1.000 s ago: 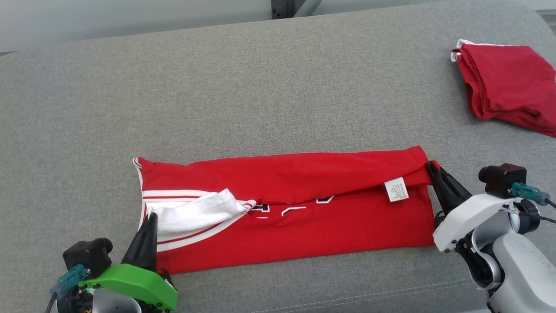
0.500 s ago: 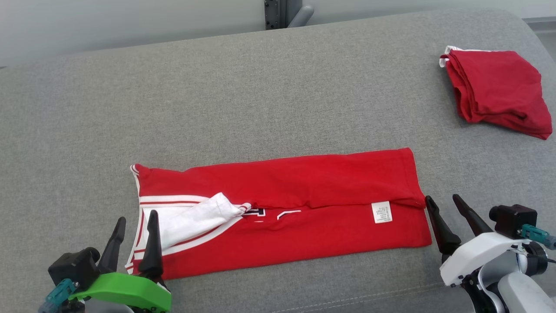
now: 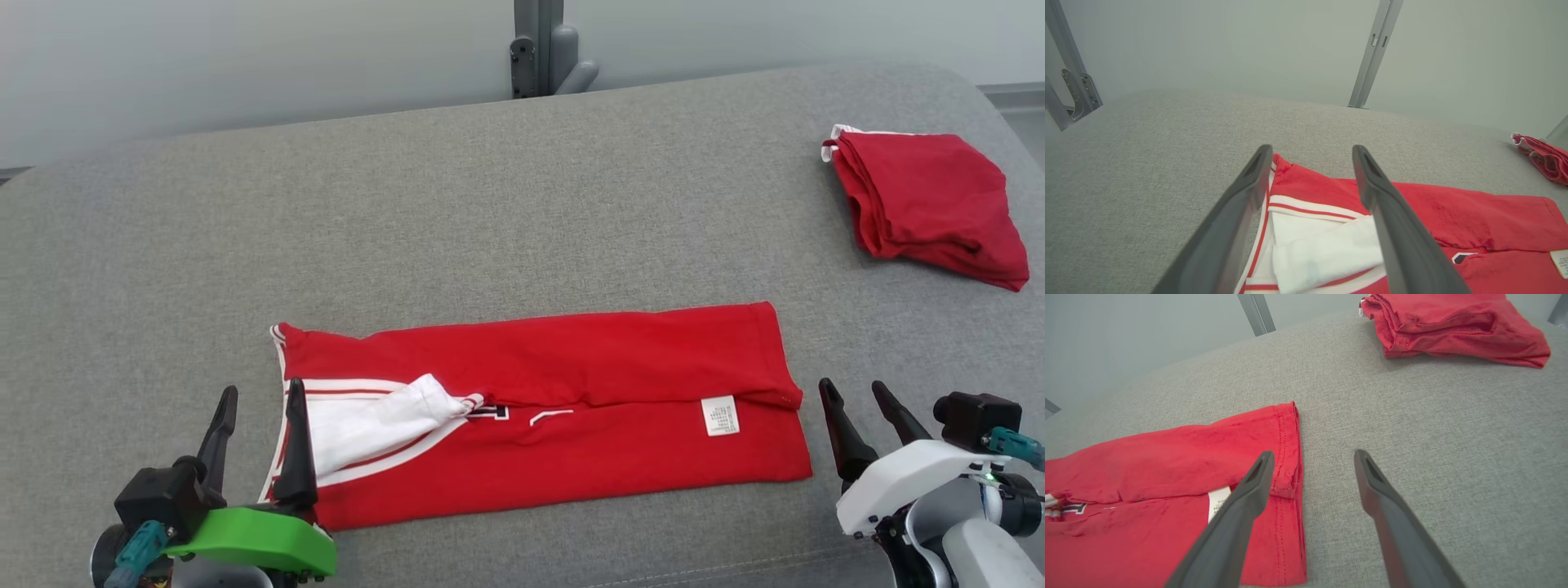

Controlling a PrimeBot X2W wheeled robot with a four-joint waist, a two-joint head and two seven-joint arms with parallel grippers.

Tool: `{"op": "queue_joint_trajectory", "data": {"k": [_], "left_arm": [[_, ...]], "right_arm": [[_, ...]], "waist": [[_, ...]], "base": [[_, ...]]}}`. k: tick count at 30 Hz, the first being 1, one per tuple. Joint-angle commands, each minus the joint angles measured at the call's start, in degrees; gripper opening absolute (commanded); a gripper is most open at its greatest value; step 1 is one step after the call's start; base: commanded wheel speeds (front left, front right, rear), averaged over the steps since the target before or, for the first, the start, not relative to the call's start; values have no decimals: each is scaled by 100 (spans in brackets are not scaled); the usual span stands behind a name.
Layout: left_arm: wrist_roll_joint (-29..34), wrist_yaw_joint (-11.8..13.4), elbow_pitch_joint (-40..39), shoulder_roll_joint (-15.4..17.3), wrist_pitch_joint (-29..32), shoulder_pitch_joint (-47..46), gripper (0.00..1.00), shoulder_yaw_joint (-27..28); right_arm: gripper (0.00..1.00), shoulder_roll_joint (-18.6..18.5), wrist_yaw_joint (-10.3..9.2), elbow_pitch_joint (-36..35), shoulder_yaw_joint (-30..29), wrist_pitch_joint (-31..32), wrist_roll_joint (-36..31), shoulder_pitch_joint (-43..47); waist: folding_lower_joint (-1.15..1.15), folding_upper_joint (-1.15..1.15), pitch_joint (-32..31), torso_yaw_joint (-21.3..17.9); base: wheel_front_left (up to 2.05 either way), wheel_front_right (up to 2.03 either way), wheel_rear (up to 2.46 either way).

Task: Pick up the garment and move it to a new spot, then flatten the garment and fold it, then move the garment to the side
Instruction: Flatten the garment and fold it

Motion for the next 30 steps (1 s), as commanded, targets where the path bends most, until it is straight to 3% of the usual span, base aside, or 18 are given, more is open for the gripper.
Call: {"op": "queue_joint_trajectory", "data": {"k": [1, 9, 22, 30], "left_arm": [[24, 31, 20, 1, -43, -95, 100, -2], [118, 22, 164, -60, -138, -53, 100, -39], [193, 2, 248, -124, -222, -98, 100, 1], [190, 6, 294, -134, -225, -14, 100, 14]], "right_arm": [[100, 25, -8, 33, -35, 19, -33, -57], [100, 357, -8, 554, -398, 20, -310, -257], [100, 533, -8, 2382, -818, 96, -737, -1088], [100, 701, -4, 3049, -478, 157, -729, -1157]], "waist": [[0, 56, -123, 116], [0, 56, -309, 384], [0, 56, -206, 755], [0, 56, -223, 877]], "base": [[0, 0, 0], [0, 0, 0], [0, 0, 0], [0, 0, 0]]}}
